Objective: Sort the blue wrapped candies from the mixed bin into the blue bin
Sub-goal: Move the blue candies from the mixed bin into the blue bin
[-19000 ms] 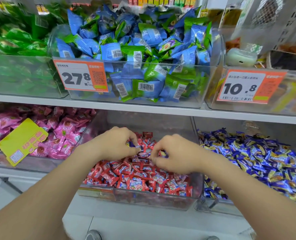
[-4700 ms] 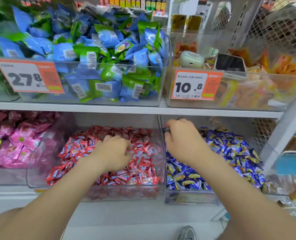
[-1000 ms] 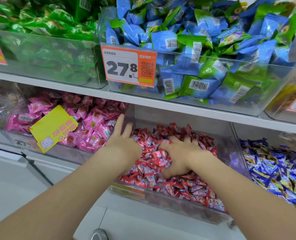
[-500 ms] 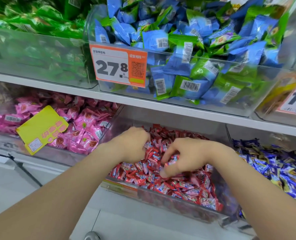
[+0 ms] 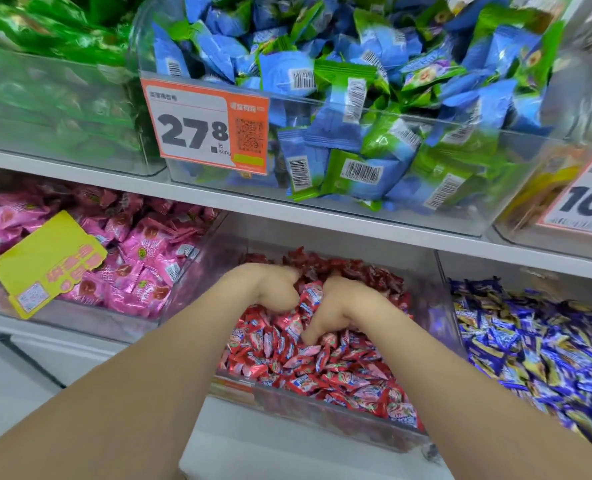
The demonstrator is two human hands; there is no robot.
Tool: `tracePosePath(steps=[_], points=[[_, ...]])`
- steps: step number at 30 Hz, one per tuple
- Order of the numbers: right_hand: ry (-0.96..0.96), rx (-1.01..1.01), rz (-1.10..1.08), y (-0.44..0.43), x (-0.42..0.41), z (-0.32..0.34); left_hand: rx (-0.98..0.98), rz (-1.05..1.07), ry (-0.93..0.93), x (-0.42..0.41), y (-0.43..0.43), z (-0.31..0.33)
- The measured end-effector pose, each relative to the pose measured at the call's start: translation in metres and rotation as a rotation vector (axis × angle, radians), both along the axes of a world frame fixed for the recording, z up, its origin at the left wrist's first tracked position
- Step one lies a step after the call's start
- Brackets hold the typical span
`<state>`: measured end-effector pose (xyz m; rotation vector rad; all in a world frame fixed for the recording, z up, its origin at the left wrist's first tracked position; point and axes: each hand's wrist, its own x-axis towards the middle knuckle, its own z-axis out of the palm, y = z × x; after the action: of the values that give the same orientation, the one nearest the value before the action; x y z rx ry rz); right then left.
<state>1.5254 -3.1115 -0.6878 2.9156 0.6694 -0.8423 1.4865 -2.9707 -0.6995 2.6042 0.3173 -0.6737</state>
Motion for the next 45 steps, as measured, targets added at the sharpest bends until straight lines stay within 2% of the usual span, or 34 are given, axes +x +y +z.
tracePosePath(steps=[2, 4, 6, 9, 11, 13, 15, 17, 20, 22, 24, 26, 28, 34, 35, 37, 39, 40, 42, 44, 45], points=[[0.005, 0.111, -0.036, 0.0, -0.001, -0.004, -0.121, 0.071, 0.049, -0.004, -0.003, 0.003], [0.096, 0.314, -0.136, -0.003, -0.001, -0.012, -0.283, 0.182, 0.066, -0.01, 0.0, 0.002], [0.203, 0.513, -0.208, -0.006, -0.002, -0.017, -0.403, 0.273, 0.04, -0.014, 0.009, -0.001], [0.324, 0.695, -0.232, -0.013, 0.001, -0.012, -0.648, 0.354, -0.033, -0.024, 0.025, 0.002], [0.345, 0.764, -0.173, -0.024, 0.003, 0.002, -0.743, 0.3, -0.074, -0.032, 0.032, 0.008], [0.304, 0.747, -0.084, -0.038, 0.0, 0.02, -0.781, 0.126, -0.084, -0.041, 0.033, 0.014], [0.206, 0.641, 0.017, -0.053, -0.005, 0.033, -0.699, -0.021, -0.078, -0.049, 0.032, 0.017], [0.098, 0.464, 0.141, -0.066, -0.011, 0.043, -0.509, -0.091, -0.135, -0.054, 0.034, 0.018], [0.069, 0.211, 0.285, -0.078, -0.013, 0.046, -0.313, -0.152, -0.146, -0.06, 0.039, 0.017], [-0.013, 0.228, 0.286, -0.078, -0.014, 0.044, -0.223, -0.163, -0.148, -0.063, 0.039, 0.02], [-0.142, 0.397, 0.283, -0.073, -0.019, 0.037, -0.152, -0.186, -0.13, -0.065, 0.036, 0.023], [-0.106, 0.461, 0.378, -0.067, -0.029, 0.027, -0.123, -0.187, -0.066, -0.068, 0.033, 0.025], [-0.063, 0.306, 0.473, -0.065, -0.034, 0.017, -0.132, -0.162, -0.058, -0.068, 0.034, 0.026], [-0.377, -0.061, 0.385, -0.071, -0.02, 0.027, 0.109, -0.199, -0.138, -0.066, 0.037, 0.022], [-0.406, -0.061, 0.399, -0.068, -0.021, 0.026, 0.148, -0.204, -0.159, -0.063, 0.036, 0.02], [-0.426, 0.119, 0.42, -0.061, -0.023, 0.024, 0.186, -0.188, -0.281, -0.056, 0.033, 0.017], [-0.288, 0.406, 0.452, -0.053, -0.032, 0.021, 0.129, -0.181, -0.412, -0.048, 0.029, 0.009], [-0.192, 0.433, 0.497, -0.05, -0.038, 0.017, 0.096, -0.203, -0.426, -0.044, 0.027, 0.003], [-0.13, 0.258, 0.573, -0.047, -0.042, 0.005, 0.109, -0.272, -0.346, -0.036, 0.024, -0.01], [-0.233, 0.039, 0.532, -0.049, -0.032, 0.0, 0.174, -0.294, -0.311, -0.032, 0.024, -0.016], [-0.3, 0.006, 0.491, -0.05, -0.026, 0.0, 0.204, -0.283, -0.338, -0.03, 0.026, -0.018]])
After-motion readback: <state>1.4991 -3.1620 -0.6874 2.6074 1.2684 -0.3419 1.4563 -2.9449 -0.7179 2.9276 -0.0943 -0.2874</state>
